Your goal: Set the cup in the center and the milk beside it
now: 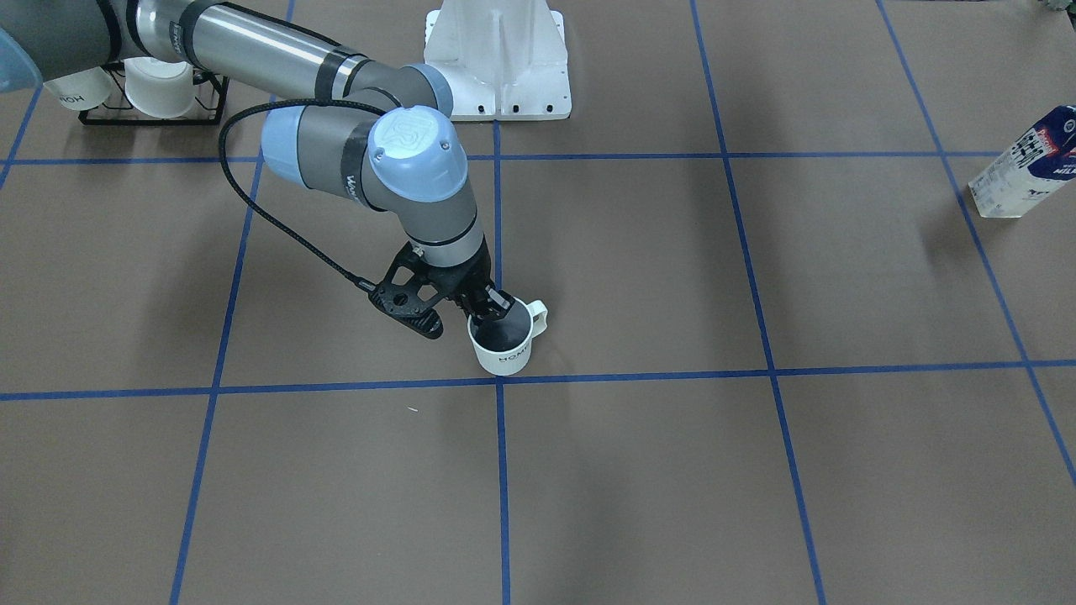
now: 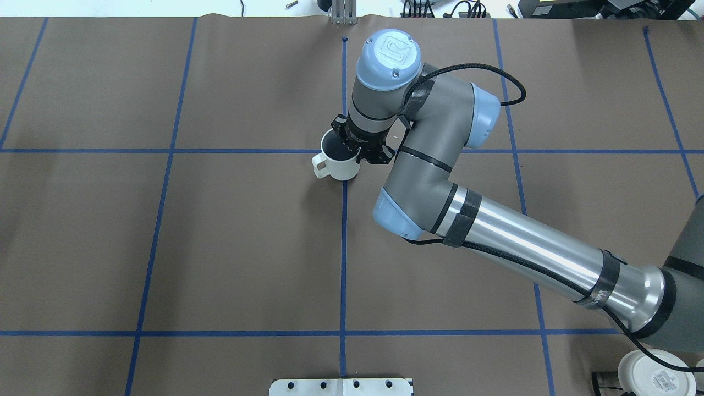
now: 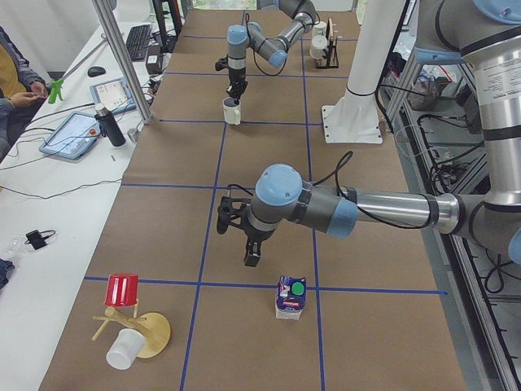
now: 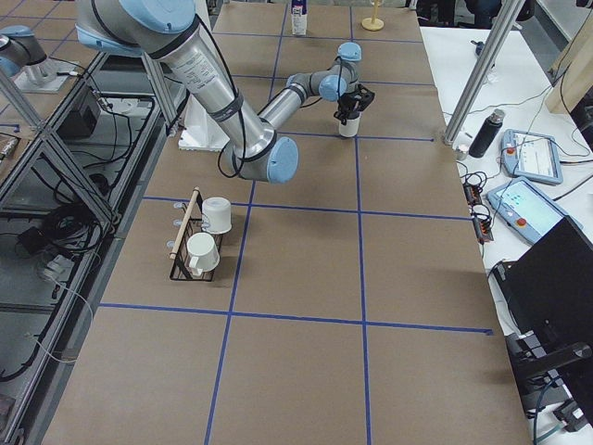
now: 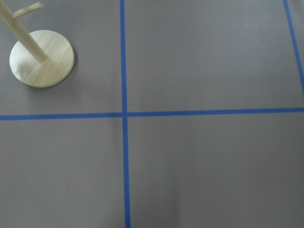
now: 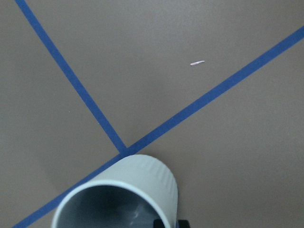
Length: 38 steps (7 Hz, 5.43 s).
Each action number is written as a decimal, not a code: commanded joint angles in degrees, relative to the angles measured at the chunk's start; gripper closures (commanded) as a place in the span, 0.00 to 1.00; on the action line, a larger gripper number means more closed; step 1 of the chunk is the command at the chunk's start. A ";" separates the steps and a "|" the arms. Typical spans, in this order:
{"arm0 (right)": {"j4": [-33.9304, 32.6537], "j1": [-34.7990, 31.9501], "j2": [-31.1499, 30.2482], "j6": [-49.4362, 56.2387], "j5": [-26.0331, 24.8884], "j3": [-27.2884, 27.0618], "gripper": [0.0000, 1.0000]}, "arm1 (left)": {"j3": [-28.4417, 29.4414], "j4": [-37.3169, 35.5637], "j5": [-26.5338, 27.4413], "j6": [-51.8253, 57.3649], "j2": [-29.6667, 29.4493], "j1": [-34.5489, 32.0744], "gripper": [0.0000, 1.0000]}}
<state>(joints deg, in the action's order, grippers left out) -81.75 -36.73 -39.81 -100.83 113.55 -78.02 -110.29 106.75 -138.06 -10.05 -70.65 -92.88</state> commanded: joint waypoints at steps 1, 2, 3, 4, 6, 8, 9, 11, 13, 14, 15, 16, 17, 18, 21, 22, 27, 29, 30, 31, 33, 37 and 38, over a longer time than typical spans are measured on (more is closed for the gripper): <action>1.07 0.44 0.17 -0.25 -0.88 0.68 0.00 | 1.12 3.37 1.29 0.64 5.68 -0.38 0.01; 1.16 0.26 0.08 0.01 -0.96 0.59 0.00 | 1.30 3.90 2.78 2.13 7.17 -0.38 0.01; 1.16 0.17 -0.18 1.23 -0.96 0.59 0.00 | 3.65 4.69 4.45 2.14 7.19 -0.20 0.01; 1.07 0.17 -0.27 1.25 -0.88 0.59 0.00 | 4.98 4.61 4.46 2.14 7.02 -0.11 0.01; 1.07 0.17 -0.53 1.07 -0.96 0.33 0.00 | 6.05 5.05 3.85 1.62 7.01 -0.03 0.01; 1.16 0.17 -0.97 1.24 -0.97 0.15 0.00 | 6.22 4.96 3.58 1.35 6.93 0.15 0.01; 1.16 0.17 -1.14 1.33 -0.96 -0.02 0.00 | 6.40 4.96 3.50 1.27 6.93 0.24 0.01; 1.16 0.17 -1.15 1.33 -0.96 -0.11 0.00 | 6.40 4.96 0.00 -2.41 6.84 0.59 0.01; 1.24 0.17 -1.50 1.33 -0.96 -0.11 0.00 | 7.01 4.96 0.41 -2.52 6.66 1.64 0.01; 1.24 0.17 -1.85 1.42 -0.88 -0.46 0.00 | 7.36 4.96 0.51 -2.69 6.75 2.34 0.01; 1.24 0.17 -2.11 1.42 -0.88 -1.07 0.00 | 7.37 4.87 0.42 -3.21 6.66 2.52 0.01; 1.24 0.17 -2.37 1.42 -0.88 -1.60 0.00 | 8.15 4.78 0.42 -3.22 6.66 3.05 0.02; 1.24 0.17 -2.46 1.42 -0.70 -1.69 0.00 | 9.12 4.87 0.42 -3.13 6.31 3.23 0.03; 1.24 -0.26 -2.55 1.51 -0.35 -1.87 0.00 | 9.30 4.78 0.51 -3.13 6.31 3.49 0.16; 0.89 -7.71 -7.19 4.91 7.62 -8.44 0.00 | 9.48 4.87 0.42 -4.61 5.79 3.67 1.00; 0.63 -10.09 -10.95 6.42 9.48 -12.03 0.00 | 8.26 4.78 -0.10 -5.06 5.35 3.67 1.00; 0.37 -23.70 -28.19 25.96 18.44 -21.82 0.00 | 4.54 -34.95 4.69 -23.07 -45.23 18.17 1.00; 0.37 -26.97 -30.75 34.51 19.25 -20.42 0.00 | 14.07 -34.69 10.33 -38.67 -61.55 33.66 1.00; 0.37 -27.94 -31.98 37.34 19.34 -20.24 0.00 | 21.27 -32.85 10.44 -40.99 -68.41 35.73 1.00; 0.37 -29.61 -34.17 40.33 19.95 -20.50 0.00 | 31.44 -25.70 10.53 -45.88 -74.31 38.27 1.00; 0.37 -31.73 -36.47 46.06 21.18 -20.59 0.00 | 41.55 -16.93 11.84 -50.32 -79.82 40.22 1.00; 0.37 -31.73 -36.39 46.07 21.18 -20.77 0.00 | 38.75 -21.75 12.02 -51.56 -80.27 40.93 1.00; 0.37 -31.73 -36.39 46.07 21.18 -20.68 0.00 | 36.57 -26.20 11.93 -51.30 -80.52 41.19 1.00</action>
<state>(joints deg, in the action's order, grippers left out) -81.39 -68.46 -76.21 -54.77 134.73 -98.74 -71.79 84.57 -126.11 -61.55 -151.06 -52.08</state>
